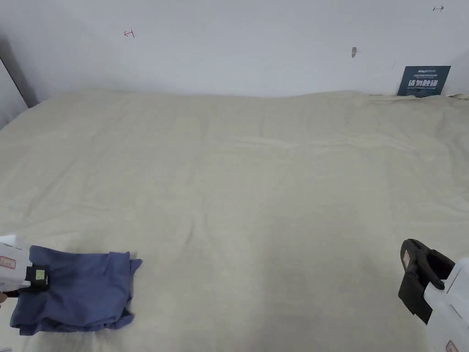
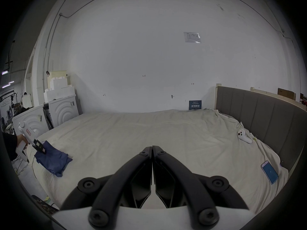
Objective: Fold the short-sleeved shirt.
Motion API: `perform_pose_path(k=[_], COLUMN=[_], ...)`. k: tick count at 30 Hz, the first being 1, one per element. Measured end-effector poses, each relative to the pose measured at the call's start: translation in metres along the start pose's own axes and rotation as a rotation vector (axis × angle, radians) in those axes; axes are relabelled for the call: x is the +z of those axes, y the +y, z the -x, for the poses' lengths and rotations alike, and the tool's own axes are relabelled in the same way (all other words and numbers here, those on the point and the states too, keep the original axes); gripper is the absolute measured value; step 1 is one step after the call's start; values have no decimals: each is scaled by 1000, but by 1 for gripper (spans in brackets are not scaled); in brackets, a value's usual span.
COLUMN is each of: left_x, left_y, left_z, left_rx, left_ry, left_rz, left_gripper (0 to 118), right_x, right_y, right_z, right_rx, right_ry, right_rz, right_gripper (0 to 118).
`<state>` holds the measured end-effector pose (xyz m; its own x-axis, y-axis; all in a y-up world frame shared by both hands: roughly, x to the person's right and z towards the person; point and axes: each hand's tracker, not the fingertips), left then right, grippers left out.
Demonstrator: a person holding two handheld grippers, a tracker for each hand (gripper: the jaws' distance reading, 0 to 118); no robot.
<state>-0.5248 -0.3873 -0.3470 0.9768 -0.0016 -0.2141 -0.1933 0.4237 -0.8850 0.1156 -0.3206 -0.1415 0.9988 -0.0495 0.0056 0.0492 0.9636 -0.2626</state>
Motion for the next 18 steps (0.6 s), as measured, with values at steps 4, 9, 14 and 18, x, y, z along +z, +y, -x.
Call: perform_pose_path(k=[4, 9, 14, 18], left_x=[-19, -14, 23, 71], left_y=[-3, -11, -10, -13], left_z=[-11, -15, -26, -47], left_rx=[-5, -4, 42, 26], left_ry=[72, 161, 125, 110], left_rz=[25, -43, -194, -366], left_gripper=[34, 111, 118, 118], right_x=[2, 7, 7, -20], right_y=[-1, 4, 9, 9], right_z=[0, 0, 2, 7], right_rx=[-6, -10, -8, -3], right_ry=[-5, -4, -12, -18], right_rz=[16, 22, 16, 3], right_gripper=[0, 0, 0, 0])
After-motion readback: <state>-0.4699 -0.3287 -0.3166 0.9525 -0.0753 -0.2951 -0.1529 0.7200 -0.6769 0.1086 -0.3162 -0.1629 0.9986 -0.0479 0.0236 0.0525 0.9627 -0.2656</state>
